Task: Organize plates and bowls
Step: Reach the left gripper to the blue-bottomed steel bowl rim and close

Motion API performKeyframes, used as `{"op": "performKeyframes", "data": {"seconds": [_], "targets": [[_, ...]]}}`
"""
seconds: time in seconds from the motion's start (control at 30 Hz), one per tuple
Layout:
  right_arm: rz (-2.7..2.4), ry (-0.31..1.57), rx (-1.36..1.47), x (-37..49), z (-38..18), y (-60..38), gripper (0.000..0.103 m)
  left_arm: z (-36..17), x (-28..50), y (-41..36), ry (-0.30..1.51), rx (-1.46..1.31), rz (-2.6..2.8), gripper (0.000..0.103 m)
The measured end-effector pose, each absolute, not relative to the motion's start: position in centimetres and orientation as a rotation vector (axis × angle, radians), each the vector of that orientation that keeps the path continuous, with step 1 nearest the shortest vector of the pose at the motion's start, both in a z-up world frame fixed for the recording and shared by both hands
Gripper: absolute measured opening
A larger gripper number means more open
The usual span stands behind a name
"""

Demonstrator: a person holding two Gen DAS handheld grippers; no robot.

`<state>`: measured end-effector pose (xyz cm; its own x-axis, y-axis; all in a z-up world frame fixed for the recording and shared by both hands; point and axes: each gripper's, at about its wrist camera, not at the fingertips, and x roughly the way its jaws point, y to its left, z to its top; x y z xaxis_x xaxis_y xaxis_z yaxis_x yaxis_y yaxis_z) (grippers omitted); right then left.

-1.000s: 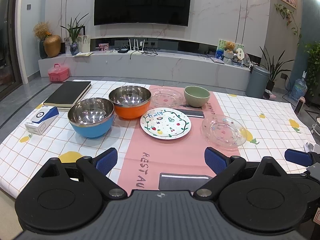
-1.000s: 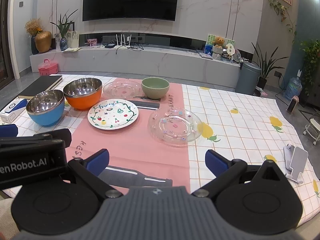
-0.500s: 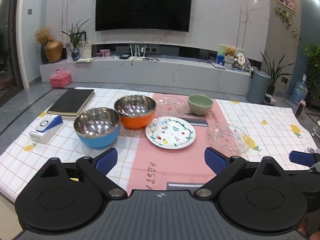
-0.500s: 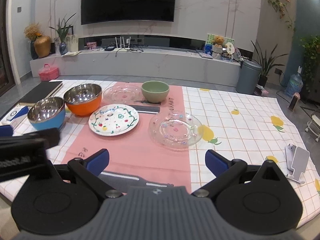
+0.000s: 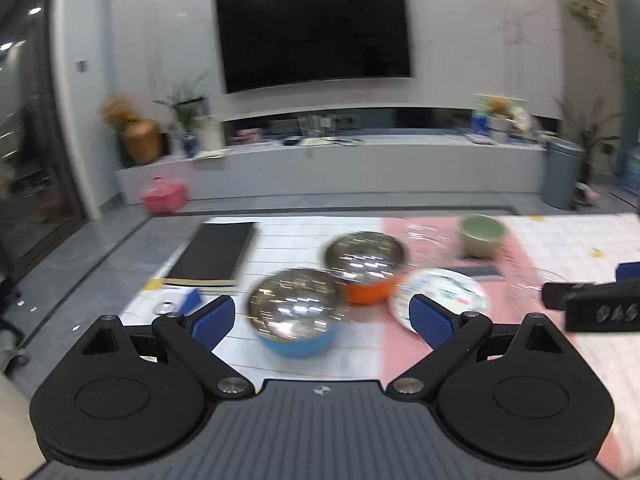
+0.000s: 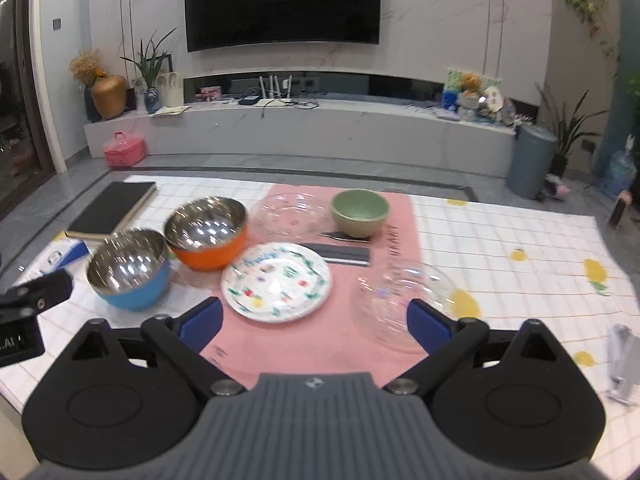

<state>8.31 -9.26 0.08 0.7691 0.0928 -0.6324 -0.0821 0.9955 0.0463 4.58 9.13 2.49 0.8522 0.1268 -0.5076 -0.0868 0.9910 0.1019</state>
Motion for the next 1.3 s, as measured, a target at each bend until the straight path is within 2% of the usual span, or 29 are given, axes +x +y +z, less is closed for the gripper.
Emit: {"op": "performKeyframes", "data": {"seconds": [0.13, 0.23, 0.33, 0.4, 0.47, 0.6, 0.7, 0.83, 0.87, 1.0, 1.23, 1.3], "targets": [[0.153, 0.711, 0.107, 12.3, 0.9, -6.9, 0.093, 2.2, 7.1, 12.8, 0.574, -0.015, 0.174, 0.103], [0.173, 0.721, 0.120, 15.2, 1.1, -4.2, 0.086, 2.3, 8.8, 15.1, 0.591, -0.103, 0.199, 0.103], [0.183, 0.753, 0.095, 17.8, 0.6, -1.0, 0.084, 2.1, 10.4, 16.5, 0.587, -0.129, 0.191, 0.103], [0.201, 0.782, 0.072, 19.1, 0.0, 1.0, 0.075, 2.1, 11.4, 17.5, 0.576, -0.132, 0.199, 0.103], [0.215, 0.802, 0.080, 20.5, -0.9, 2.4, 0.072, 2.0, 12.5, 17.7, 0.585, -0.120, 0.204, 0.103], [0.208, 0.836, 0.162, 22.0, -3.8, 3.3, 0.072, 0.3, 14.3, 17.9, 0.635, -0.090, 0.211, 0.091], [0.203, 0.851, 0.248, 22.3, -6.4, 3.0, 0.071, -2.5, 15.0, 18.3, 0.716, -0.097, 0.274, 0.076], [0.189, 0.873, 0.329, 22.0, -9.7, 2.3, 0.063, -6.0, 16.7, 19.4, 0.830, -0.138, 0.272, 0.064], [0.191, 0.877, 0.331, 21.9, -10.3, 2.4, 0.059, -6.7, 17.0, 19.6, 0.850, -0.161, 0.278, 0.064], [0.225, 0.841, 0.326, 21.8, -11.7, 2.9, 0.059, -7.9, 17.5, 19.3, 0.862, -0.156, 0.254, 0.064], [0.275, 0.865, 0.278, 22.1, -12.7, 5.0, 0.050, -9.4, 18.7, 17.6, 0.873, -0.043, 0.305, 0.065], [0.269, 0.863, 0.274, 22.1, -12.9, 5.1, 0.048, -9.4, 18.9, 17.1, 0.870, -0.012, 0.324, 0.061]]}}
